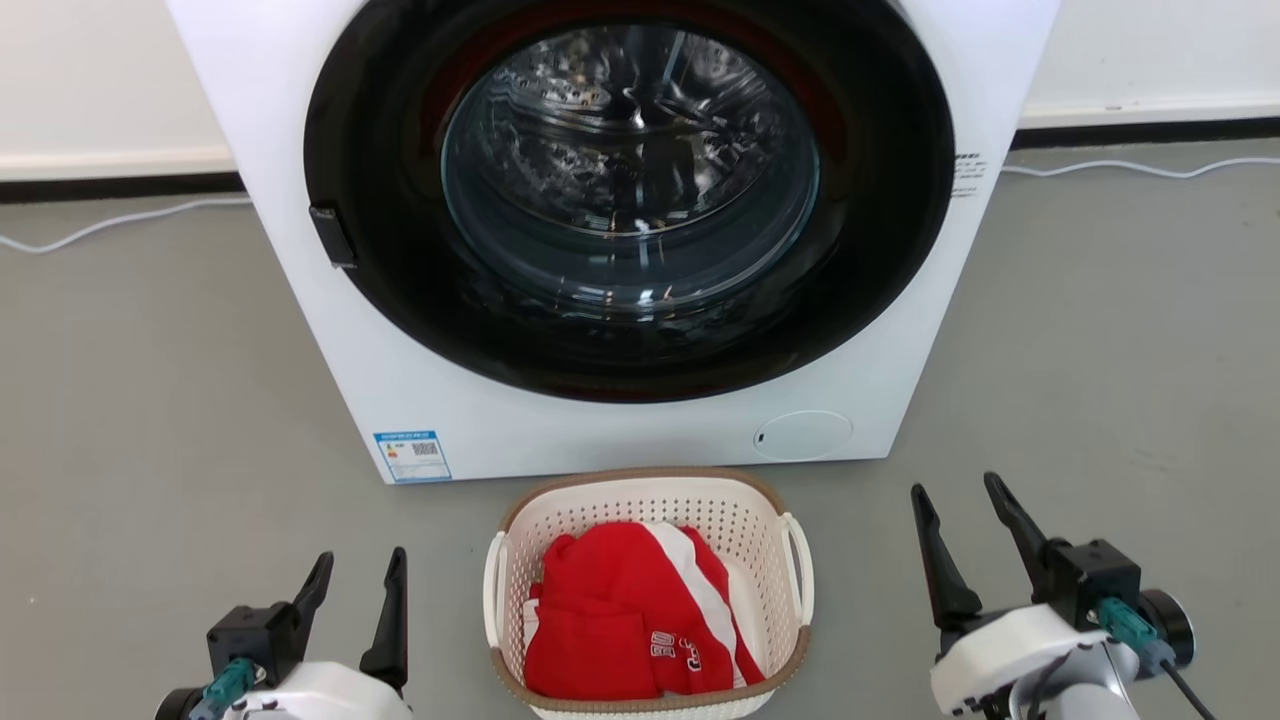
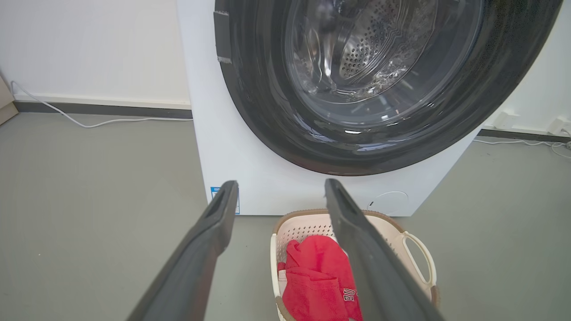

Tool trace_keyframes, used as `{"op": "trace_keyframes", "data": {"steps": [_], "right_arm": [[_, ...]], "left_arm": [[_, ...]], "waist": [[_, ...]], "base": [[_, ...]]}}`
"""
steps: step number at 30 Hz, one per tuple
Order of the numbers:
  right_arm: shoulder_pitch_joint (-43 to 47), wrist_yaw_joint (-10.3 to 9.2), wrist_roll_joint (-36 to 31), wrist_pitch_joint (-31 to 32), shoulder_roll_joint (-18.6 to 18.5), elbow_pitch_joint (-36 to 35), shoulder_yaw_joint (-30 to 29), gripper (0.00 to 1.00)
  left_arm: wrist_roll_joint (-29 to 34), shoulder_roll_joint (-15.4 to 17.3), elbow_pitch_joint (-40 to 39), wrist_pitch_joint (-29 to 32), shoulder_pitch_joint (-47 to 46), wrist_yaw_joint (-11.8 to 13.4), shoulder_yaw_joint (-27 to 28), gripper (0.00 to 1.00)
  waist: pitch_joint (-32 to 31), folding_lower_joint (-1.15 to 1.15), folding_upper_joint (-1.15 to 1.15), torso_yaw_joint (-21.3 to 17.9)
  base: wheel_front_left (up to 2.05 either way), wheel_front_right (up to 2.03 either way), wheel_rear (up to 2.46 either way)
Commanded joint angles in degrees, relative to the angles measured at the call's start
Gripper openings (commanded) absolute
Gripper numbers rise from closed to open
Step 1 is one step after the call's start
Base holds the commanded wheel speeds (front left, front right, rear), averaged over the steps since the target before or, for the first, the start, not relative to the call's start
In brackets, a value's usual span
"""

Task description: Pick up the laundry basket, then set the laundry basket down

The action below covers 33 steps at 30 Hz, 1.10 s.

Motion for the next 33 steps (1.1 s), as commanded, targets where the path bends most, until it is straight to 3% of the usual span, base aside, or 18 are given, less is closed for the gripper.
{"op": "trace_keyframes", "data": {"steps": [1,17,18,25,29,33], "right_arm": [[-0.4,0.35,0.3,-0.4,0.1,-1.7,1.3,1.0],[5.0,0.35,0.1,-0.4,0.1,-6.3,-1.2,1.0],[5.2,-0.02,0.0,0.0,0.1,-4.2,-2.3,0.0],[7.3,-0.05,1.7,0.7,0.3,-0.9,-2.4,0.0],[7.1,-0.03,4.7,1.4,0.3,-1.3,-2.6,0.0],[7.1,-0.02,7.5,1.9,0.3,-1.7,-2.6,0.0]], "left_arm": [[0.9,0.3,-1.8,-0.3,-0.9,-0.1,1.9,1.0],[1.6,-0.4,-4.8,-0.3,2.7,0.0,4.1,1.0],[1.3,-1.2,-3.0,0.0,3.4,0.0,2.2,0.0],[-0.3,-2.0,0.5,0.7,5.0,0.0,2.3,0.0],[-2.9,-2.0,0.1,1.4,4.7,-0.1,2.5,0.0],[-5.5,-2.0,-0.3,2.0,4.6,-0.1,2.6,0.0]], "waist": [[-0.3,0.0,0.0,-0.2],[-2.5,0.0,0.0,0.6],[-2.5,0.0,0.0,0.5],[-2.5,0.01,0.0,0.5],[-2.5,0.13,0.0,0.5],[-2.4,0.02,0.0,0.5]], "base": [[0.0,0.0,0.0],[0.0,0.0,0.0],[0.0,0.0,0.0],[0.0,0.0,0.0],[0.0,0.0,0.0],[0.0,0.0,0.0]]}}
